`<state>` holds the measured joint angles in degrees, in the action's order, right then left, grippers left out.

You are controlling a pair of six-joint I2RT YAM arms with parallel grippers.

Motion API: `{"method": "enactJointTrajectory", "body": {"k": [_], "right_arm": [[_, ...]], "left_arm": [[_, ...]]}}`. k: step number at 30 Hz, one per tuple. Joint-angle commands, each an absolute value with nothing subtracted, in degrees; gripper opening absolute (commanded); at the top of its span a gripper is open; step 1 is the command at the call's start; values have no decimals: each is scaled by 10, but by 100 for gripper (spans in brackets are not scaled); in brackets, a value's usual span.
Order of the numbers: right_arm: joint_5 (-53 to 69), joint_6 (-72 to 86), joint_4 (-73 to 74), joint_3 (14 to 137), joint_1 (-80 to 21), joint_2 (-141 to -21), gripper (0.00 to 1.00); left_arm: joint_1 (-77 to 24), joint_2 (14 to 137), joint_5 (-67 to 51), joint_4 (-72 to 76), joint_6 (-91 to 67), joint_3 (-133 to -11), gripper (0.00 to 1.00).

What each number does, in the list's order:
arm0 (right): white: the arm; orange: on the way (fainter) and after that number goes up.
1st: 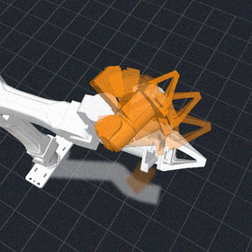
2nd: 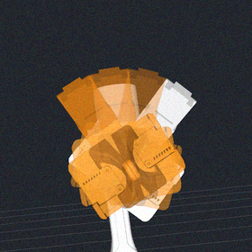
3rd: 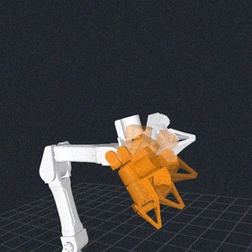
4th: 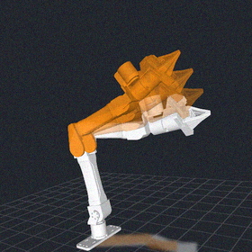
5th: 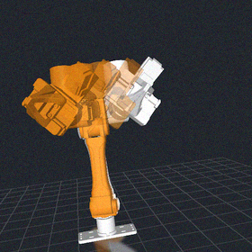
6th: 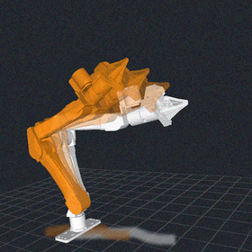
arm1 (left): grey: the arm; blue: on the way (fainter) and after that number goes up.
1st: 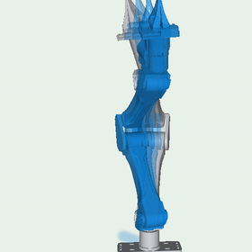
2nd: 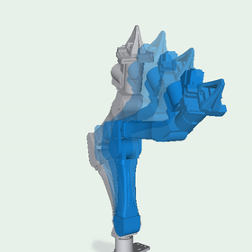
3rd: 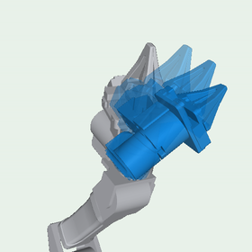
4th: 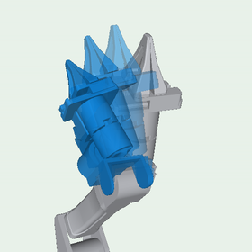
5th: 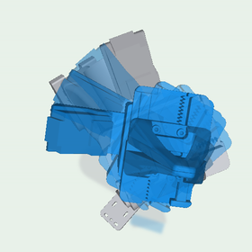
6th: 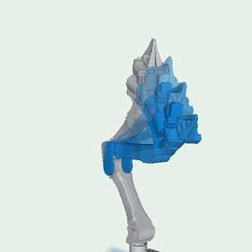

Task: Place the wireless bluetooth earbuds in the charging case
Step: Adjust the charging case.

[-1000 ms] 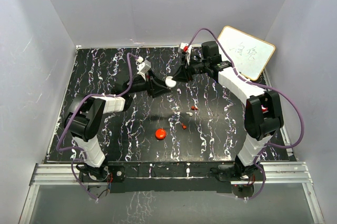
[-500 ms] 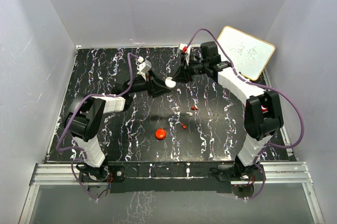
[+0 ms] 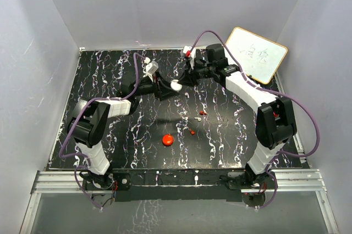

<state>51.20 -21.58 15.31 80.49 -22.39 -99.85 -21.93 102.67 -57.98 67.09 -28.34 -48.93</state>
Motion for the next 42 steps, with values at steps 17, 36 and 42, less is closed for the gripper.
{"method": "enactJointTrajectory", "body": {"k": [17, 36, 42], "right_arm": [[410, -253, 131, 790, -263, -954, 1], [418, -255, 139, 796, -266, -954, 0], [429, -256, 155, 807, -265, -959, 0]], "left_arm": [[-203, 1044, -590, 723, -384, -540, 49], [-201, 1051, -583, 667, -343, -549, 15], [-201, 1051, -590, 687, -314, -529, 6]]}}
